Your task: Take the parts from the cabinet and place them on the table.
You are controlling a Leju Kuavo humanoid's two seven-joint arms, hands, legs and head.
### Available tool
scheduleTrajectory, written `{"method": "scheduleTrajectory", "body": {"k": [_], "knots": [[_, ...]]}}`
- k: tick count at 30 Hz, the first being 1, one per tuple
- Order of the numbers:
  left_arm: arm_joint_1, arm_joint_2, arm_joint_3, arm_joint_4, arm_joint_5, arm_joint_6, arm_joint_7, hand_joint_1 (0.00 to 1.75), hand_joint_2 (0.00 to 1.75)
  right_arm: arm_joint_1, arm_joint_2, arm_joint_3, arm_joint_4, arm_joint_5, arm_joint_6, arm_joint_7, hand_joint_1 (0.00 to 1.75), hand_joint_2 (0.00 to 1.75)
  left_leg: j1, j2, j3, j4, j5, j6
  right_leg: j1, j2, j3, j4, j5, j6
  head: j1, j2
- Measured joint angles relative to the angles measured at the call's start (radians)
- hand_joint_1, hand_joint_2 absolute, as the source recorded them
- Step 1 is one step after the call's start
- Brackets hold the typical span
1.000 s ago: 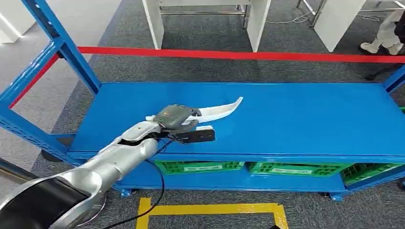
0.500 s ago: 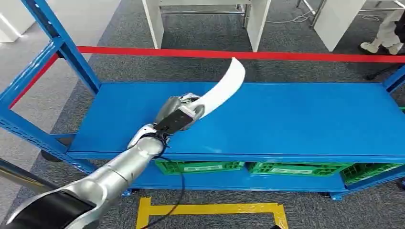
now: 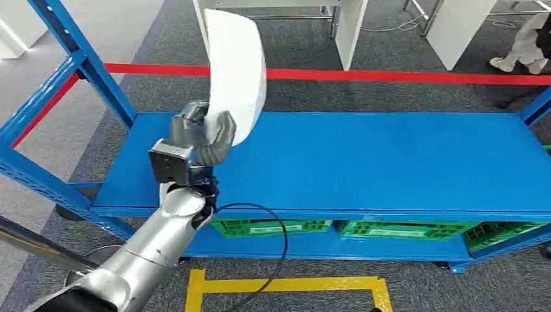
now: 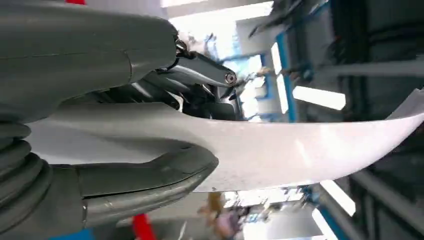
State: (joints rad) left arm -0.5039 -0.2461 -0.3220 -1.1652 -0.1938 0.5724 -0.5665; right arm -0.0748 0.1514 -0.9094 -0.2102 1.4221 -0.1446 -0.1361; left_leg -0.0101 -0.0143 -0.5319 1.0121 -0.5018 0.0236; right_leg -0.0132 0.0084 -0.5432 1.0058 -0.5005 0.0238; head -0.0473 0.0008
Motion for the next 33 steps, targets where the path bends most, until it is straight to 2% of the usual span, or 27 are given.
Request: {"method": "scheduleTrajectory", "body": {"k": [2,4,8,13,16,21,27,33], "knots": [[0.045,0.016,0.000,-0.079,-0.019,0.074,-0.019,1.75,1.75,0.001,0.001,-0.005,0.000,-0.011,0.008,-0.010,0.00,1.75,0.000,0.000,0.000,0.000,0.000,0.000,0.000,0.000,0.000,0.000,0.000,0.000,0.000,0.000],[0.091,0.035,0.005,-0.151,-0.029,0.114,-0.041,1.75,1.75,0.001,0.002,-0.014,0.000,-0.018,0.020,-0.013,0.00,1.75,0.000,0.000,0.000,0.000,0.000,0.000,0.000,0.000,0.000,0.000,0.000,0.000,0.000,0.000],[0.192,0.050,0.045,-0.273,-0.071,0.126,-0.106,1.75,1.75,0.003,0.004,-0.026,0.000,-0.032,0.042,-0.027,0.00,1.75,0.000,0.000,-0.001,-0.001,0.000,0.000,0.000,0.000,-0.001,0.000,-0.001,0.000,0.000,0.000],[0.310,0.068,0.095,-0.408,-0.079,0.128,-0.114,1.75,1.75,0.006,0.006,-0.046,0.000,-0.062,0.073,-0.034,0.00,1.75,0.000,0.000,-0.001,-0.001,0.000,0.000,0.000,0.000,-0.001,0.000,-0.001,0.000,0.000,0.000],[0.372,0.080,0.113,-0.478,-0.106,0.128,-0.114,1.75,1.75,0.005,0.006,-0.080,0.000,-0.118,0.120,-0.034,0.00,1.75,0.000,0.000,-0.001,-0.001,0.000,0.000,0.000,0.000,0.000,0.000,-0.001,0.000,0.000,0.000],[0.430,0.100,0.139,-0.519,-0.116,0.120,-0.114,1.75,1.75,0.005,0.006,-0.129,0.000,-0.160,0.161,-0.054,0.00,1.75,0.000,0.000,-0.001,-0.001,0.000,0.000,0.000,0.000,0.000,0.000,0.000,0.000,0.000,0.000],[0.452,0.125,0.130,-0.531,-0.111,0.030,-0.087,1.75,1.75,0.002,0.006,-0.154,0.000,-0.174,0.191,-0.080,0.00,1.75,-0.002,0.000,-0.001,0.002,0.000,0.000,-0.001,-0.001,0.000,-0.001,0.001,0.001,0.000,0.000],[0.462,0.134,0.107,-0.531,-0.109,-0.001,-0.082,1.75,1.75,-0.001,0.009,-0.168,0.000,-0.172,0.171,-0.092,0.00,1.75,-0.004,0.000,-0.003,0.007,-0.003,0.004,-0.004,-0.001,0.000,-0.001,0.002,0.004,0.000,0.000]]}}
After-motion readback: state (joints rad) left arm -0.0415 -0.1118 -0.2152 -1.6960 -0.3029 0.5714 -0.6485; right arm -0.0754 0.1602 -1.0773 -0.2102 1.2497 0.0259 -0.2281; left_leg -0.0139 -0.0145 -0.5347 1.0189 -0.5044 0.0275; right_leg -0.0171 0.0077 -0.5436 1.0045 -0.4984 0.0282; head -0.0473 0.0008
